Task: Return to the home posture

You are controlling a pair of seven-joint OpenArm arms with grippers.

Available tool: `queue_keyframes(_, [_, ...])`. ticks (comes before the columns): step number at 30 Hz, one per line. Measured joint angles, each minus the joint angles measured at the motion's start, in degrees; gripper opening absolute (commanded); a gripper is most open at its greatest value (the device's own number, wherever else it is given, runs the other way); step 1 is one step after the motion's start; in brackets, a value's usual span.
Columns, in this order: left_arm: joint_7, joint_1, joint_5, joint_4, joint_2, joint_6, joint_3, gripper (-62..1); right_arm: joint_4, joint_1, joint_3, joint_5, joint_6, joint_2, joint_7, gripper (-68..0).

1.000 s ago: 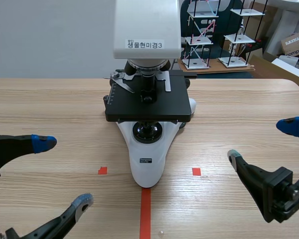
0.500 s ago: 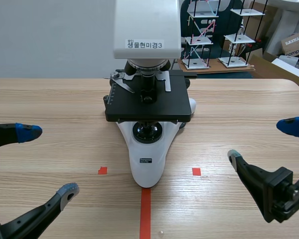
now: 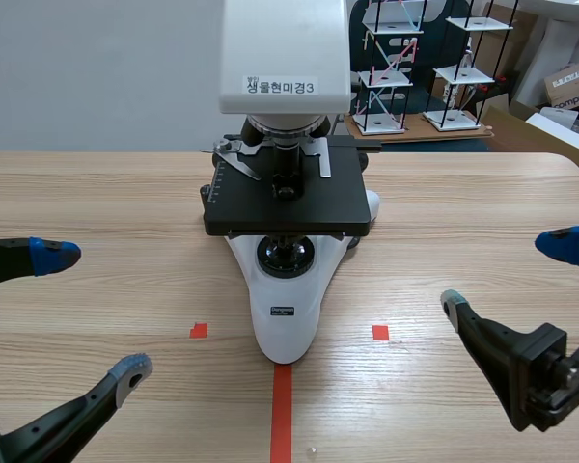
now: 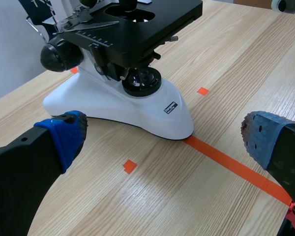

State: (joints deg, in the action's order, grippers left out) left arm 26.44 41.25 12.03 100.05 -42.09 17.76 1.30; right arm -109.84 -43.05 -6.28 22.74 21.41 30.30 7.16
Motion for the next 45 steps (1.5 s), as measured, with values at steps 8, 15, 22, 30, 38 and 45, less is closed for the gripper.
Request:
queue_keyframes(8, [0.42,0.0,0.0,0.0,0.0,0.0,0.0,1.4,0.0,0.0,0.0,0.0,0.0,0.0,0.0,-0.8])
queue_keyframes(15, [1.36,0.0,0.0,0.0,0.0,0.0,0.0,1.4,0.0,0.0,0.0,0.0,0.0,0.0,0.0,-0.8])
queue_keyframes(22, [1.36,0.0,0.0,0.0,0.0,0.0,0.0,1.4,0.0,0.0,0.0,0.0,0.0,0.0,0.0,-0.8])
queue_keyframes(30, [1.36,0.0,0.0,0.0,0.0,0.0,0.0,1.4,0.0,0.0,0.0,0.0,0.0,0.0,0.0,-0.8])
queue_keyframes(38, [1.36,0.0,0.0,0.0,0.0,0.0,0.0,1.4,0.0,0.0,0.0,0.0,0.0,0.0,0.0,-0.8])
queue_keyframes(45, [1.36,0.0,0.0,0.0,0.0,0.0,0.0,1.4,0.0,0.0,0.0,0.0,0.0,0.0,0.0,-0.8])
